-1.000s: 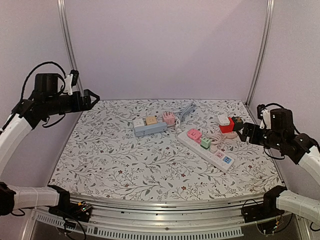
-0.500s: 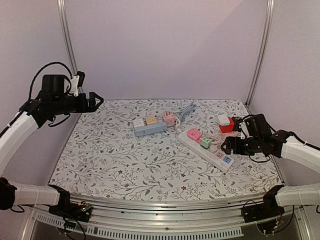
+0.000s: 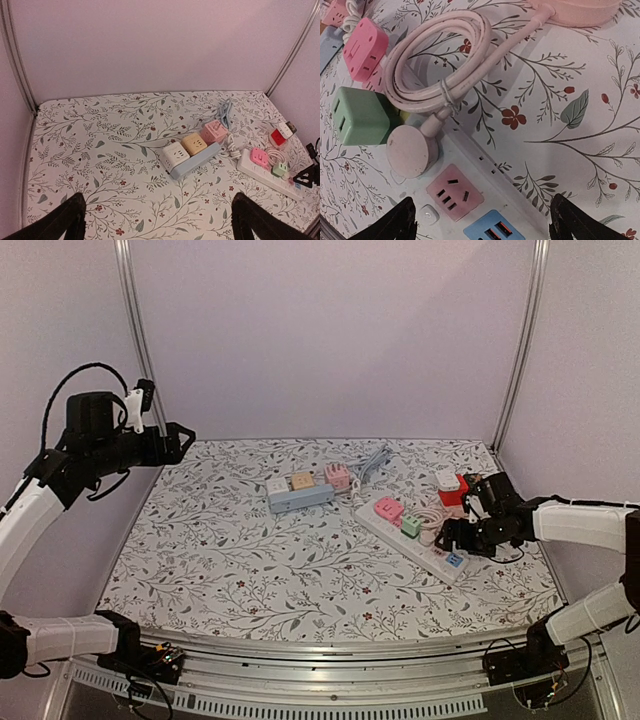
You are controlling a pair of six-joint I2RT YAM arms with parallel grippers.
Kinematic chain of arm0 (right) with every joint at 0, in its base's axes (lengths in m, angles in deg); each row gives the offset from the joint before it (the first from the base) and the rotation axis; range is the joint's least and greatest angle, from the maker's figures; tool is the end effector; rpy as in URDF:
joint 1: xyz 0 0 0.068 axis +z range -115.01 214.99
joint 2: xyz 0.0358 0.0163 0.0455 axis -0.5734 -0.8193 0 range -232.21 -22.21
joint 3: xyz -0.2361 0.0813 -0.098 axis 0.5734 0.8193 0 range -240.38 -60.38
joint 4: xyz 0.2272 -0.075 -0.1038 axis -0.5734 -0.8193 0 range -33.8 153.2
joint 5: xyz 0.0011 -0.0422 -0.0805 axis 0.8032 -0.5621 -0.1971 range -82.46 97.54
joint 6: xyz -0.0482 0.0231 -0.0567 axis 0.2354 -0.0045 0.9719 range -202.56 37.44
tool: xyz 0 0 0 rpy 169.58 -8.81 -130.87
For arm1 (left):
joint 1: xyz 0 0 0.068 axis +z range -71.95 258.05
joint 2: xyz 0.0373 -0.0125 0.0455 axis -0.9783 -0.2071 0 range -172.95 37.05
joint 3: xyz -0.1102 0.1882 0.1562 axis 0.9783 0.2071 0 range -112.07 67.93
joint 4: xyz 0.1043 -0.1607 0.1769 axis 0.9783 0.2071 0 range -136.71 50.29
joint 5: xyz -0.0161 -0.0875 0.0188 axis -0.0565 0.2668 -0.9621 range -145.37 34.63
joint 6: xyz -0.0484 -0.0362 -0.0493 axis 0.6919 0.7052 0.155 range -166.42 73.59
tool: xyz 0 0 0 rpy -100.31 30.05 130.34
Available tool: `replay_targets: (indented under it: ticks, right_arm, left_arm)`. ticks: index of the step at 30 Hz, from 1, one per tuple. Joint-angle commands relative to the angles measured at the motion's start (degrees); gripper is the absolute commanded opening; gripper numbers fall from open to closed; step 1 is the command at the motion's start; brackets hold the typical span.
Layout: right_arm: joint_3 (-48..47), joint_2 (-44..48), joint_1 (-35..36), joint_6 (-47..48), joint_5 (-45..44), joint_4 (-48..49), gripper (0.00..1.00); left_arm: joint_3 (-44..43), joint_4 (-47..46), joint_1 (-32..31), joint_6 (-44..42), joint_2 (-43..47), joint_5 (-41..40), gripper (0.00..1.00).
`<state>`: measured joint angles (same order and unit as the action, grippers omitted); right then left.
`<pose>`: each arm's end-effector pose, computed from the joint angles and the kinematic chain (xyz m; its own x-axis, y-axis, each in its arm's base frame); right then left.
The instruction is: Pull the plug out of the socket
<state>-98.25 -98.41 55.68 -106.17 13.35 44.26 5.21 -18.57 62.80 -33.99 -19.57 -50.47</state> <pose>0.2434 0.0992 0.1429 -0.8824 0.0926 -0.4613 -0.0538 0.9542 0.2944 0.2339 -0.0697 0.3630 -0.4264 -0.1060 -0.8983 0.2528 0.9396 -0.2308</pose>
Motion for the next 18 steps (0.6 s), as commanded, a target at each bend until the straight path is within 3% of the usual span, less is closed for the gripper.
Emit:
replay_targets:
  ticks: [1, 7, 18]
  right_arm:
    - [-1.02, -3.80, -0.82, 0.89, 3.19, 1.81, 0.91]
    - [-1.13, -5.21, -0.30, 1.27, 5.68, 1.75, 0.90]
    - [-0.91, -5.02, 12.19, 0.11, 2.33, -1.41, 0.88]
  left_arm:
    - [1.11, -0.91, 0.24, -0.40, 0.14, -1.26, 1.00]
    - [1.28, -0.90, 0.22, -0.07, 0.01, -1.54, 0.99]
    - [1.37, -0.81, 0.26, 0.05, -0.55, -2.21, 0.99]
